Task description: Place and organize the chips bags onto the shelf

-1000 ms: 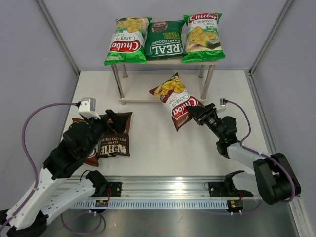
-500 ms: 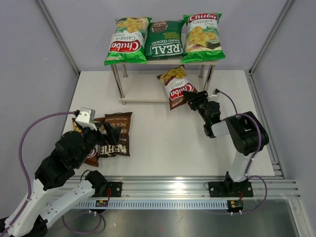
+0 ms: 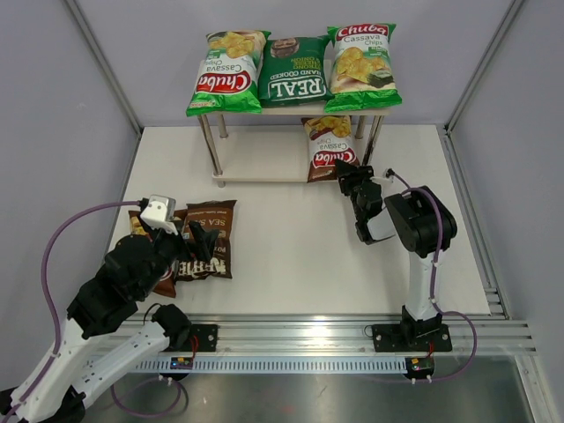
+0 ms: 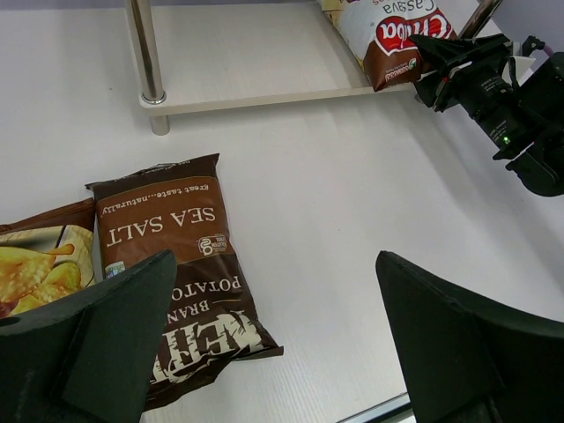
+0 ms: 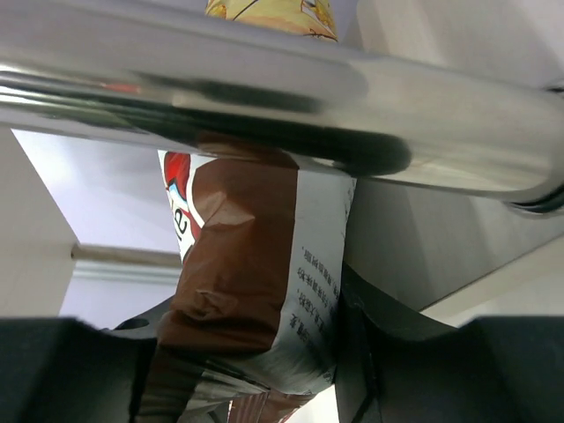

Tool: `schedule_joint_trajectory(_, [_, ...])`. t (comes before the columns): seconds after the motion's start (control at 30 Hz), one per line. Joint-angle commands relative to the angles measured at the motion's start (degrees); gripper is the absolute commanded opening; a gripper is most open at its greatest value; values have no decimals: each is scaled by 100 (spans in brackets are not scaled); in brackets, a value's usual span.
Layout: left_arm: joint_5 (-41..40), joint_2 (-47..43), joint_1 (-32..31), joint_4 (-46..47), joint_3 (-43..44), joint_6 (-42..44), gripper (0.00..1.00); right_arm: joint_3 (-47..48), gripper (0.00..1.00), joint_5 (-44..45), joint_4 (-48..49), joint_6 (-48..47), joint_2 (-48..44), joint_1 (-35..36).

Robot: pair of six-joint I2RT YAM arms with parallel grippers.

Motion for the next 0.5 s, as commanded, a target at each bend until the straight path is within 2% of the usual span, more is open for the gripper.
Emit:
schedule_joint_trajectory(0.0, [167,-47,52,298,-18,131,99,-168,31,1102,1526,18,-79,134])
schedule_joint_trajectory(0.13, [246,-29,122,298,-18,131,99,-370,31,1620,1517,325,-79,178])
schedule_joint_trajectory(0.4, [281,-82,140,307,-36,122,99,-432,32,1736,1508,554,-79,143])
schedule_joint_trajectory(0.47, [299,-82,140,307,-44,122,99,-476,36,1701,1508,528,-114,134])
